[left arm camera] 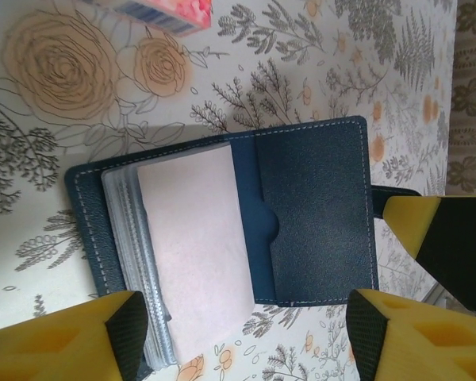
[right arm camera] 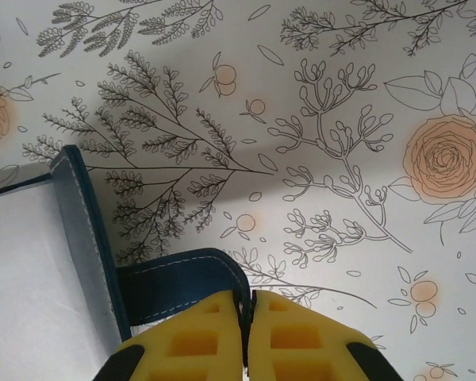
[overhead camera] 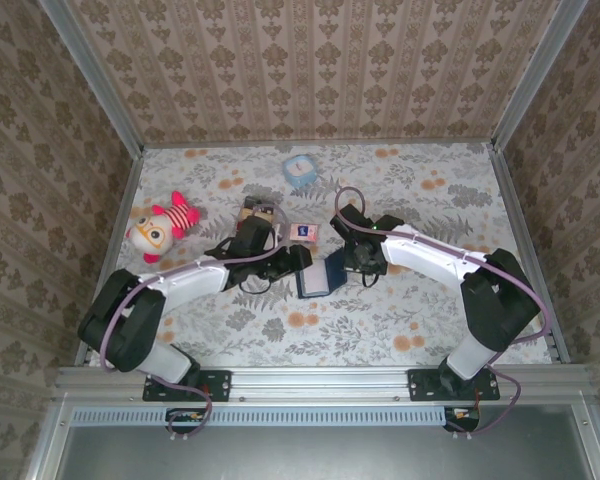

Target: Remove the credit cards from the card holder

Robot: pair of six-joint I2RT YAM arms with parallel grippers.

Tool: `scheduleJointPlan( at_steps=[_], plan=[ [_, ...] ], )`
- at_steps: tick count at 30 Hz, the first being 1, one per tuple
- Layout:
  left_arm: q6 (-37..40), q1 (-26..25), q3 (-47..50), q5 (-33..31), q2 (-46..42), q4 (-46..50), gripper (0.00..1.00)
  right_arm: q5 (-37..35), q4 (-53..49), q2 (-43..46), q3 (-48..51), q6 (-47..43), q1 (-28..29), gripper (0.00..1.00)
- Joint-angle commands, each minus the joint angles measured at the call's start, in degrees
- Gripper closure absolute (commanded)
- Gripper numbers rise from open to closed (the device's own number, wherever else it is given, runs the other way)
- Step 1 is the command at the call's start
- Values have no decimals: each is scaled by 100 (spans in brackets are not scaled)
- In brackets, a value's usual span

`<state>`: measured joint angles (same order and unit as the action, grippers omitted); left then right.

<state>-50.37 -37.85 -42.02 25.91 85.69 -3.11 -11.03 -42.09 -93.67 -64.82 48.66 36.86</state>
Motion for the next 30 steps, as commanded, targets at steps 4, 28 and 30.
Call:
scheduleJointPlan(
  at_steps=[4,28,30],
  plan=[
    [25,-117,-324,97,496,26,32,-170,-69,-14,231,79,-63,93],
    [-12,-170,-721,75,1076,305,50,118,402,-94,567,-44,-144,93],
    [-34,-168,-709,89,1120,286,50,119,412,-108,571,-52,-145,93]
  ],
)
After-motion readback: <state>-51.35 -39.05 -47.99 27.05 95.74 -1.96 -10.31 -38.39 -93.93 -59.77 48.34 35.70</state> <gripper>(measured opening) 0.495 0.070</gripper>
